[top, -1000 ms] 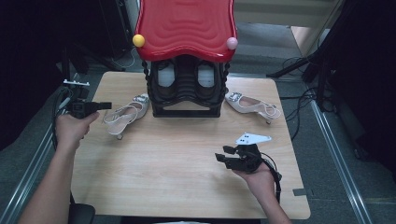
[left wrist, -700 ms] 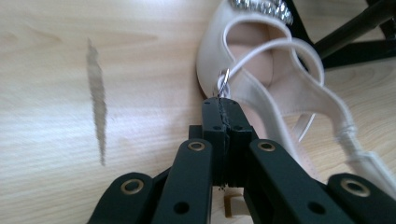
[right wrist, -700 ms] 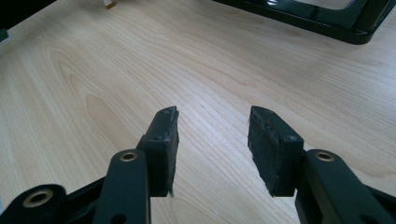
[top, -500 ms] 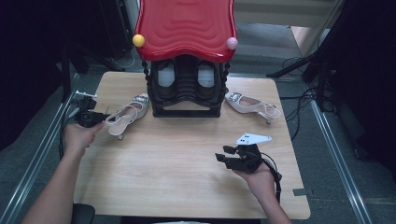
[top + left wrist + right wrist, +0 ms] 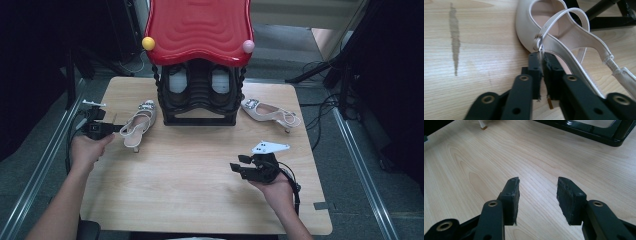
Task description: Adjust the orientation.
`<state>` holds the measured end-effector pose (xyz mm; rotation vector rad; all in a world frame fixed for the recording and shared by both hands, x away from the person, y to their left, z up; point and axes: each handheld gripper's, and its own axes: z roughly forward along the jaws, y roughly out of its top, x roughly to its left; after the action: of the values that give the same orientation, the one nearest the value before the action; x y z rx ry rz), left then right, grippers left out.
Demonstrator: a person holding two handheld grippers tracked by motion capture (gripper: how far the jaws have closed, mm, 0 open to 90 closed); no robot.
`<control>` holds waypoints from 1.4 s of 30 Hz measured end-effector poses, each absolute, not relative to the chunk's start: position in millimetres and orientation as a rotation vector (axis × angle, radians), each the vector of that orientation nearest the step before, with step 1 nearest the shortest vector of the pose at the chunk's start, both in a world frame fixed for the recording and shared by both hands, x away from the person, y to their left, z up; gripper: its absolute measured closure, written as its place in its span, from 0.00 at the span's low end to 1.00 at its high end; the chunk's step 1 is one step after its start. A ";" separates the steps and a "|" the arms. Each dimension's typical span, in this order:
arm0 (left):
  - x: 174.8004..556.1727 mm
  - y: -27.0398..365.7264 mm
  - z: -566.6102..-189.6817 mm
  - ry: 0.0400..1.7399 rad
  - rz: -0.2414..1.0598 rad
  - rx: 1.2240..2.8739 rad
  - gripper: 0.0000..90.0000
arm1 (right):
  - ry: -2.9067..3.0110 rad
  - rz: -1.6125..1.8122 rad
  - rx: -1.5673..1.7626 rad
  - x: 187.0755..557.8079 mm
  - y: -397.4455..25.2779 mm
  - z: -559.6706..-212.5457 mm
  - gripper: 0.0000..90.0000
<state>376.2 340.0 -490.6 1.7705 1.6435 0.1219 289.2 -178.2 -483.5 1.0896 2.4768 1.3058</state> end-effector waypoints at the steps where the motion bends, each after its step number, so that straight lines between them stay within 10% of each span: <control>1: 375.4 341.2 -489.3 1.647 0.134 1.765 0.88 | 2.476 1.306 1.088 289.4 -178.4 -483.4 0.60; 16: 368.6 339.6 -458.3 1.608 0.255 1.741 0.62 | 2.475 1.305 1.079 290.2 -177.6 -484.1 0.59; 42: 397.6 301.4 -491.7 1.732 0.311 1.751 0.58 | 2.468 1.305 1.089 290.9 -177.8 -484.3 0.59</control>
<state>397.6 301.4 -491.7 1.7508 1.7323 0.3113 290.9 -177.8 -484.3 1.0892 2.4685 1.3046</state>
